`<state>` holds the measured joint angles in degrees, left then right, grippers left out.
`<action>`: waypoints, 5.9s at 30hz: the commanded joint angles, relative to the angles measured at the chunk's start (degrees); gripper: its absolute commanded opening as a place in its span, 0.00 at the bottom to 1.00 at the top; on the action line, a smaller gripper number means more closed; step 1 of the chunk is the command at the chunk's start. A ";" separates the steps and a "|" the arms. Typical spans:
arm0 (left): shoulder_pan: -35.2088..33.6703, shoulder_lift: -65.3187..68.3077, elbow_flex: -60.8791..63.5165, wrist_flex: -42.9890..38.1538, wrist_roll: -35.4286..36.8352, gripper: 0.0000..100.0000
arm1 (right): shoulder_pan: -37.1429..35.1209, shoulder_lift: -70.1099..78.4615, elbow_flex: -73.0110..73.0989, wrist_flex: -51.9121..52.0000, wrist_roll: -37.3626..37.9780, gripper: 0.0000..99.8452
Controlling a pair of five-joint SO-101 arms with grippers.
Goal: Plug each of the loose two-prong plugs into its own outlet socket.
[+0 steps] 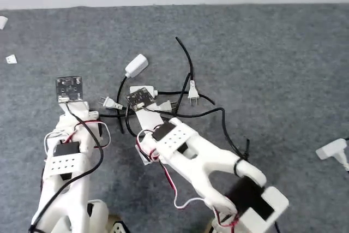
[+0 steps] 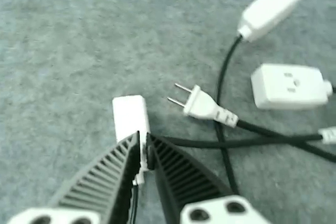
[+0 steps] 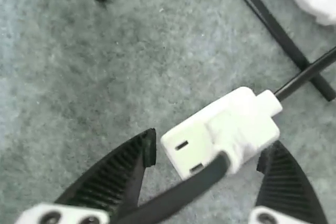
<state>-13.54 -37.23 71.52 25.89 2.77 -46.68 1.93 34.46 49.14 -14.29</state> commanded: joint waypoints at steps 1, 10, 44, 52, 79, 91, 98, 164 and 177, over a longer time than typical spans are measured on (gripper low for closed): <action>-1.58 -1.58 -3.65 -1.58 2.64 0.01 | 1.01 2.59 -6.77 2.77 -0.62 0.31; -1.32 -1.58 -3.56 -1.58 2.55 0.01 | 3.74 11.12 -16.18 9.19 -0.44 0.04; 0.79 -1.05 -3.21 -1.05 2.37 0.02 | 84.26 -23.69 5.98 8.66 22.77 0.01; 0.97 -1.05 -3.21 -0.70 2.37 0.02 | 88.22 -7.25 2.29 0.22 24.88 0.15; 8.53 10.20 -11.38 8.26 -6.51 0.01 | 48.40 -46.11 20.48 7.08 16.18 0.04; 13.98 35.96 -37.23 15.38 1.58 0.02 | 41.10 -46.11 33.85 -10.86 16.00 0.04; 12.75 46.77 -54.99 18.55 1.58 0.11 | 41.19 -40.04 31.56 -12.00 16.00 0.04; 11.34 67.08 -92.62 40.62 -15.91 0.01 | 42.15 -19.38 17.85 -9.71 17.14 0.04; 9.67 35.96 -92.70 59.08 -10.90 0.01 | 42.15 -19.38 17.85 -9.80 17.05 0.04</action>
<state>-2.37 10.33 -19.82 83.21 -10.59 -4.66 -17.32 55.03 40.53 2.07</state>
